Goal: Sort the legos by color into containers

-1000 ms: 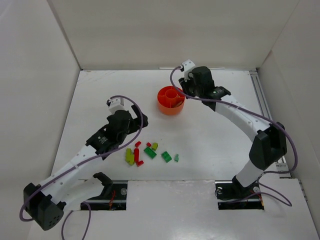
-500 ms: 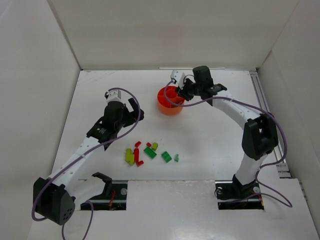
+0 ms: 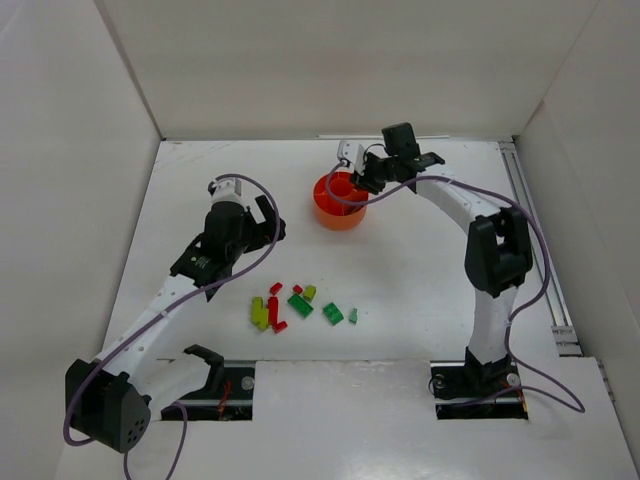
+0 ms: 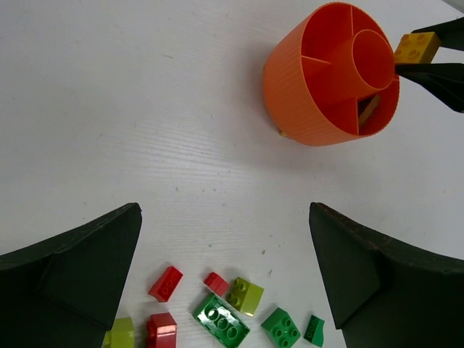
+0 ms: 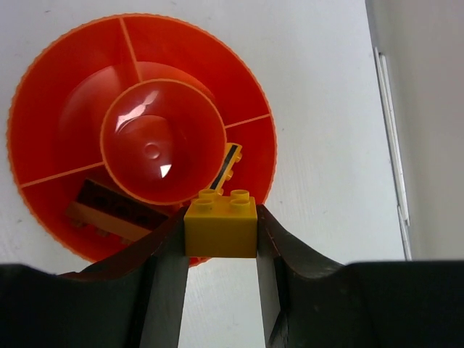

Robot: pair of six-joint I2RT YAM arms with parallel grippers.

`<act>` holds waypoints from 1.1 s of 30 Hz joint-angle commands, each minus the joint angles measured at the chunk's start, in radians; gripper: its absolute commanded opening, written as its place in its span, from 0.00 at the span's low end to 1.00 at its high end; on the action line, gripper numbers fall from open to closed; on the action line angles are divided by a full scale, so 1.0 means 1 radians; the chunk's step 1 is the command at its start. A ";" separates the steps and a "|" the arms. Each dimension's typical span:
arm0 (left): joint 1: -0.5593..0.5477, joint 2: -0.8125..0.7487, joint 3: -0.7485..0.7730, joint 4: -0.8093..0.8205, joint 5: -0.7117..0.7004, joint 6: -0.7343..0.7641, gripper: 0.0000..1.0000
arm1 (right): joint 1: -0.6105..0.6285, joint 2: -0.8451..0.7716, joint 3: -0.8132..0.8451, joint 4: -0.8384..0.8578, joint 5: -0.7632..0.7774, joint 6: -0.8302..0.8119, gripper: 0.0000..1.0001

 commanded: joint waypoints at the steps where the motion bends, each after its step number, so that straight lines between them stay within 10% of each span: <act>1: 0.005 -0.007 0.046 0.033 0.010 0.021 1.00 | 0.004 0.029 0.065 -0.049 -0.039 -0.039 0.32; 33: 0.005 0.021 0.046 0.042 0.039 0.030 1.00 | 0.018 0.011 0.098 0.075 0.024 0.122 0.39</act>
